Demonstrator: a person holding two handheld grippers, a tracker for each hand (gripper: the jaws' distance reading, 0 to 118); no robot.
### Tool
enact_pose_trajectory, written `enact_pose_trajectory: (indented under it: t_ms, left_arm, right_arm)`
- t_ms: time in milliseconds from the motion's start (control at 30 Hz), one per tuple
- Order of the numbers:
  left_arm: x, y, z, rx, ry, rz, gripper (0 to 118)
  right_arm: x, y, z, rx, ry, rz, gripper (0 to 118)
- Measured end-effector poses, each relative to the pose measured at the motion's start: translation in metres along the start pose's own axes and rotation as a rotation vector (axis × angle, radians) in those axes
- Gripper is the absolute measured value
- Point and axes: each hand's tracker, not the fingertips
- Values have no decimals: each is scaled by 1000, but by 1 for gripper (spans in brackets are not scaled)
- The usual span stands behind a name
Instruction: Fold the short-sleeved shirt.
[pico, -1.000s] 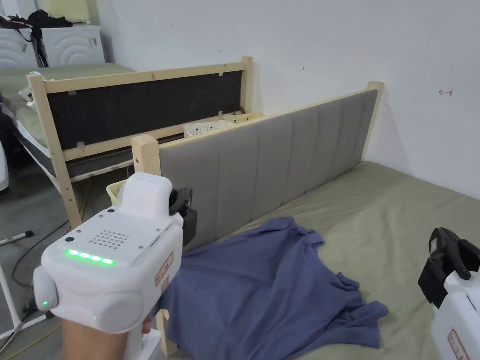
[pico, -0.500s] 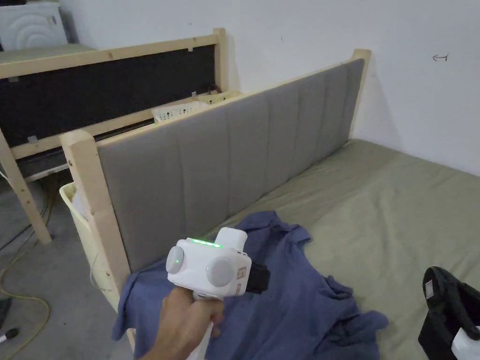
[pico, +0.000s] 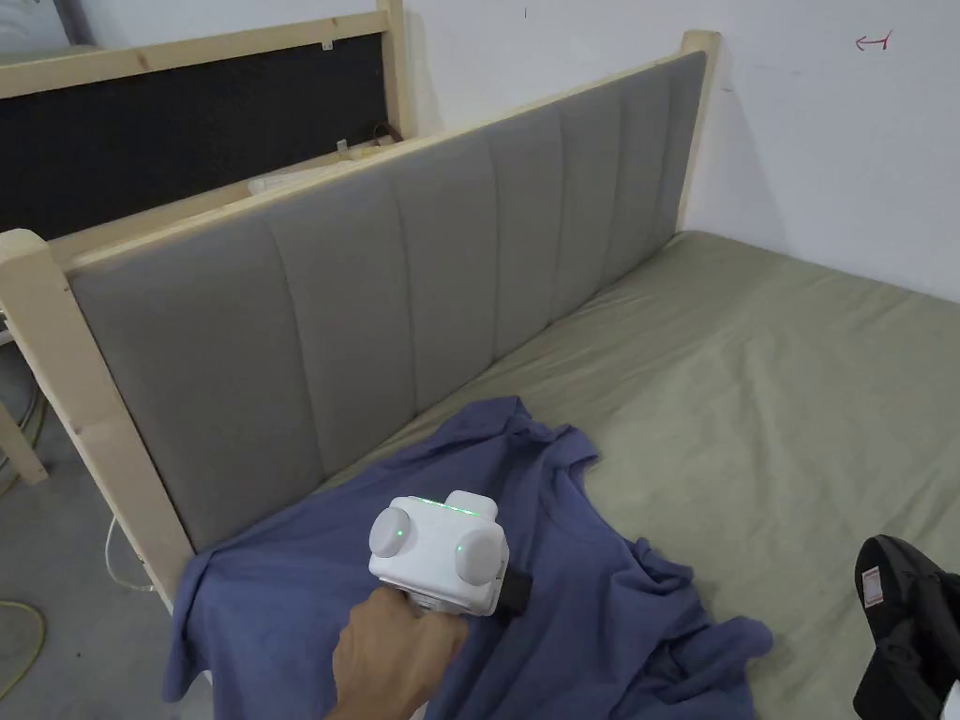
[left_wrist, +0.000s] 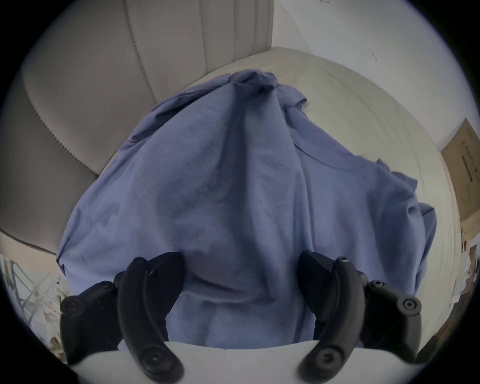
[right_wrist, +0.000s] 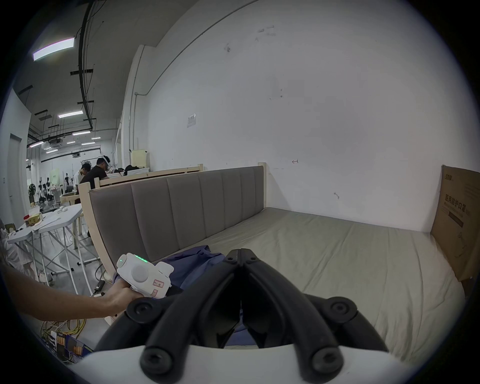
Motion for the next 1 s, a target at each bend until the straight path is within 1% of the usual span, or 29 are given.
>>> enact_pose_trajectory:
  t_ms: [33,67,100,133,167,200,267,400,500,667,733,800,833,900,1000]
  left_arm:
    - [2,0,2,-3,8,-13,92]
    - [1,3,4,4,-1,-10,85]
    - [2,2,7,13,-23,-7,59]
    - [4,2,11,15,-18,-6,29]
    - [6,3,14,21,12,-24,2]
    - [3,5,16,32,3,-41,2]
    - [-2,4,16,3,-36,-12,2]
    - [-15,5,23,22,-63,31,2]
    - [-12,12,31,37,-46,-10,2]
    - [-4,21,59,67,-62,-23,1]
    - [6,25,69,84,-56,-61,1]
    - [18,29,78,92,-62,-76,1]
    - [27,31,84,107,-80,-83,1]
    - [53,37,93,123,-112,-125,1]
    - [107,49,110,175,-146,-230,2]
  right_arm:
    - [-4,3,0,-5,1,-5,0]
    - [-5,3,-1,-15,2,-8,0]
    - [-6,2,-1,-18,3,-6,0]
    - [-8,1,0,-15,0,-1,0]
    - [-7,-1,1,-13,-4,5,0]
    - [-6,-1,1,-15,-3,9,0]
    - [-6,-1,2,-16,0,2,0]
    - [2,1,9,-6,-17,-2,0]
    - [12,2,17,6,-42,7,0]
    - [39,3,37,13,-82,-27,0]
    - [44,8,47,28,-126,-32,0]
    - [55,9,58,32,-134,-37,0]
    - [60,9,64,34,-154,-39,0]
    - [71,9,77,42,-179,-38,0]
    - [90,9,97,46,-220,-48,0]
